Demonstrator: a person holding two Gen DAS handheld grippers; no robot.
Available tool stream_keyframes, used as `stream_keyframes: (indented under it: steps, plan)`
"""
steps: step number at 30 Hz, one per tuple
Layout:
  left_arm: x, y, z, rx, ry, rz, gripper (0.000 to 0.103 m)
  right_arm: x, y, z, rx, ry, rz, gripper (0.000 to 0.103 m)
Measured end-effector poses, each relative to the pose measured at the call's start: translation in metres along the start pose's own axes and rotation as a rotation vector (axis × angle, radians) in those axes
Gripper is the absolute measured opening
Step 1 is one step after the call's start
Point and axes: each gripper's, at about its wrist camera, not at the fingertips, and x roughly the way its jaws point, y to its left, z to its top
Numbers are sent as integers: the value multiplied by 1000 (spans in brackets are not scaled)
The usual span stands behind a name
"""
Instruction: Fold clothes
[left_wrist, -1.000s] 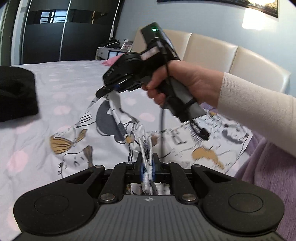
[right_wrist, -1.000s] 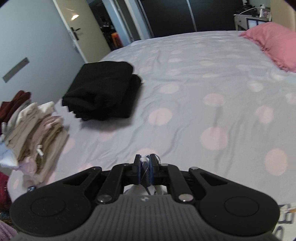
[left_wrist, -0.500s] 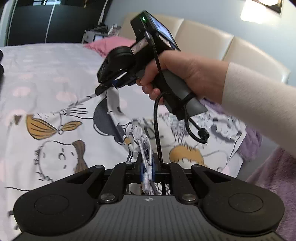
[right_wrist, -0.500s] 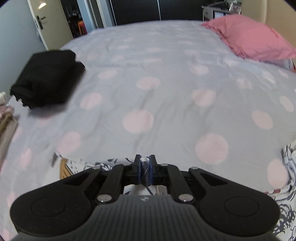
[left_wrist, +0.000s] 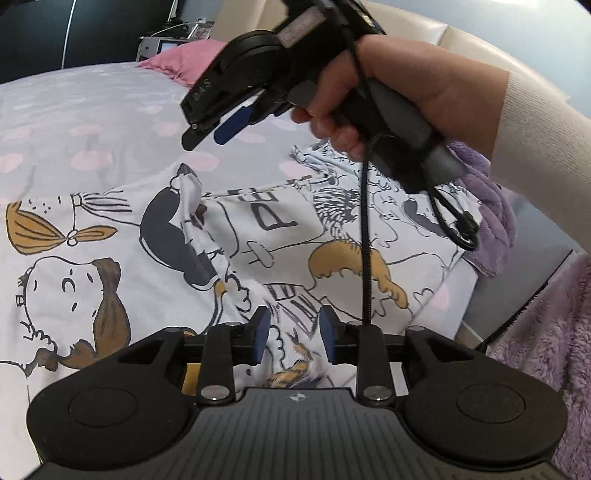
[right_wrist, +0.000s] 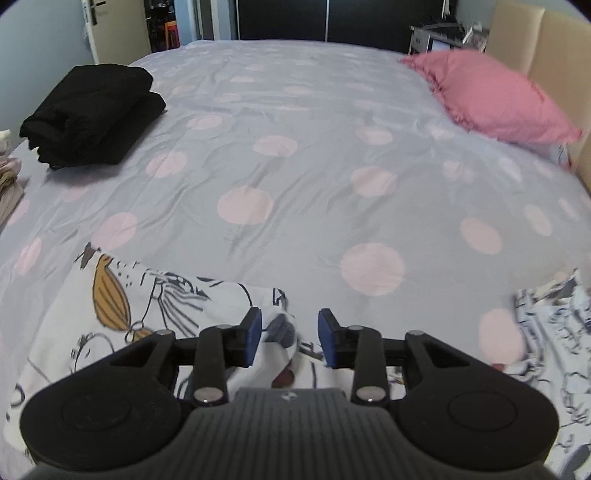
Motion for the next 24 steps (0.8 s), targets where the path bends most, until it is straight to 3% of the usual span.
stream_keyframes:
  steps: [3,6,11,13,14,18,21,24]
  plan:
    - [-13,-6,0,13,-9,4,39,-17,-1,-14,29,-10,1,36]
    - [-26,-7,-4,39,-27,46,41,-31,0,-34,71,-15,11,36]
    - [-55,18,-16,61,-28,208,41,-41,13,-72,153,-1,85,36]
    - [-64,35,-22,35,-21,276,41,-43,21,-87,153,1,77,31]
    - [-70,46,-25,10,-15,307,41,-45,23,-94,166,6,81,21]
    - [-90,85,-33,-118,-26,412,38,-52,29,-120,202,28,114,20]
    - [-95,105,-36,-200,-11,417,38,-51,38,-133,183,50,103,21]
    - [-88,111,-43,-215,29,419,37,-45,41,-143,176,81,100,18]
